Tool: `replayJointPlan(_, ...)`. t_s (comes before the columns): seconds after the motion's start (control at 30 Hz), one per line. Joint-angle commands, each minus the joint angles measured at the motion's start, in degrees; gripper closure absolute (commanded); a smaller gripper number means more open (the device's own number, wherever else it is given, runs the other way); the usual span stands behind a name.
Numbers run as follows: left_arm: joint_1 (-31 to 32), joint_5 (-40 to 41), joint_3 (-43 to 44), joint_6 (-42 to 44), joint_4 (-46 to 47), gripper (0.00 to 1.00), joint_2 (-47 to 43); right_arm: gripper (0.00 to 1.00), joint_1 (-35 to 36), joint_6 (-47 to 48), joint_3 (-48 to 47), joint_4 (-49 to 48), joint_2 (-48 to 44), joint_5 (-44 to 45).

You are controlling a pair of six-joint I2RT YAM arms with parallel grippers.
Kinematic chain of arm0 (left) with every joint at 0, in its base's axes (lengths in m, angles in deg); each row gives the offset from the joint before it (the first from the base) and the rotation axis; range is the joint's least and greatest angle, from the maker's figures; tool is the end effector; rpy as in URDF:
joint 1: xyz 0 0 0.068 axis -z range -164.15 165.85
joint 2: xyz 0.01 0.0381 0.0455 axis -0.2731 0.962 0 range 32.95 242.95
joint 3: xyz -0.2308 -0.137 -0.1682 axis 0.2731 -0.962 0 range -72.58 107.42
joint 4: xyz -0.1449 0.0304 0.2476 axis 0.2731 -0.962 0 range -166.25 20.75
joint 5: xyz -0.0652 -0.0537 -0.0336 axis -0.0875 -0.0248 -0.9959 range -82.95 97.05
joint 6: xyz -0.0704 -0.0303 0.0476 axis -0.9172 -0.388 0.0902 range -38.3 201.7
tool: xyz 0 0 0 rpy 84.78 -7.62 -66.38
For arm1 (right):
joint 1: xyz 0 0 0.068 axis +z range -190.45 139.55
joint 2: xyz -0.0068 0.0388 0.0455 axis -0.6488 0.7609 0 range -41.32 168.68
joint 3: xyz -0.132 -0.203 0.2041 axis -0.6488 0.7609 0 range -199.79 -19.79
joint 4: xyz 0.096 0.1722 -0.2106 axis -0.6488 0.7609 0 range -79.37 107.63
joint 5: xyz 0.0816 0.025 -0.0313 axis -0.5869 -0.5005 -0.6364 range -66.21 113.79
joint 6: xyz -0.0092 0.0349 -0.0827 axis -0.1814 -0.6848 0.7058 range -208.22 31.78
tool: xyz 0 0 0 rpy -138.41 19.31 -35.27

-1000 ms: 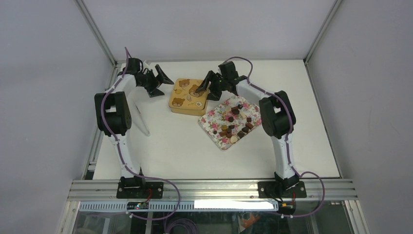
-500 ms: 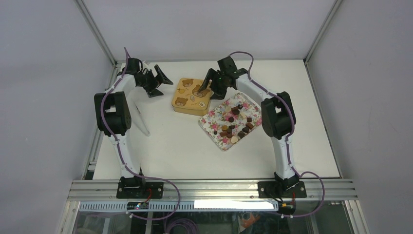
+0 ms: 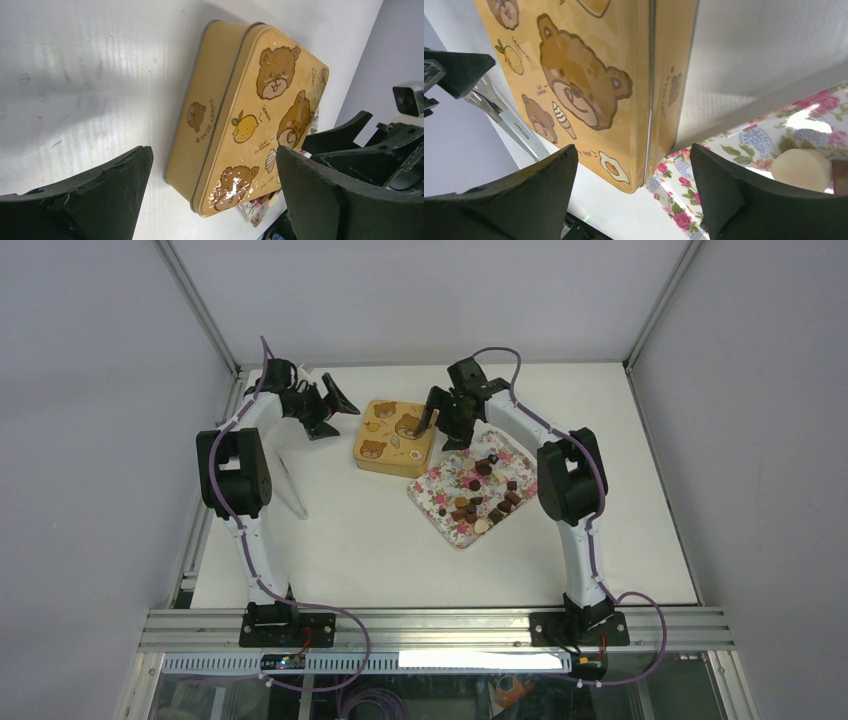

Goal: Pack the chocolate

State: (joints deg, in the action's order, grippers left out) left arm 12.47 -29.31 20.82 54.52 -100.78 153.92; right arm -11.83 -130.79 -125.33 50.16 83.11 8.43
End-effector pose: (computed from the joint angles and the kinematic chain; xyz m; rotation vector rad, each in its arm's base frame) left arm 0.5227 -0.0169 0.1860 -0.4541 2.5501 -0.9761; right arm 0.4748 0.2834 0.2074 0.2294 2.7406 0.7539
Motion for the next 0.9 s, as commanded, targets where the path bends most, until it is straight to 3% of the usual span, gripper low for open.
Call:
replayJointPlan(0.0, 2.9, -3.4, 2.7, 2.4, 1.3, 0.01, -0.6, 0.11, -0.7, 2.0, -2.6, -4.6, -1.2, -4.6)
replayJointPlan(0.3, 5.0, -5.0, 3.5, 2.6, 1.0, 0.02, 1.7, 0.08, -3.8, 0.9, 0.2, -14.8, 2.3, -14.8)
replayJointPlan(0.67, 5.1, -3.9, 3.6, 2.4, 0.9, 0.03, 1.9, 0.15, -5.2, 0.2, 1.4, -18.8, 7.1, -22.0)
replayJointPlan(0.87, 4.9, -3.3, 3.8, 2.5, 0.7, 0.03, 1.7, 0.32, -5.2, -1.3, 1.5, -21.6, 9.0, -24.3)
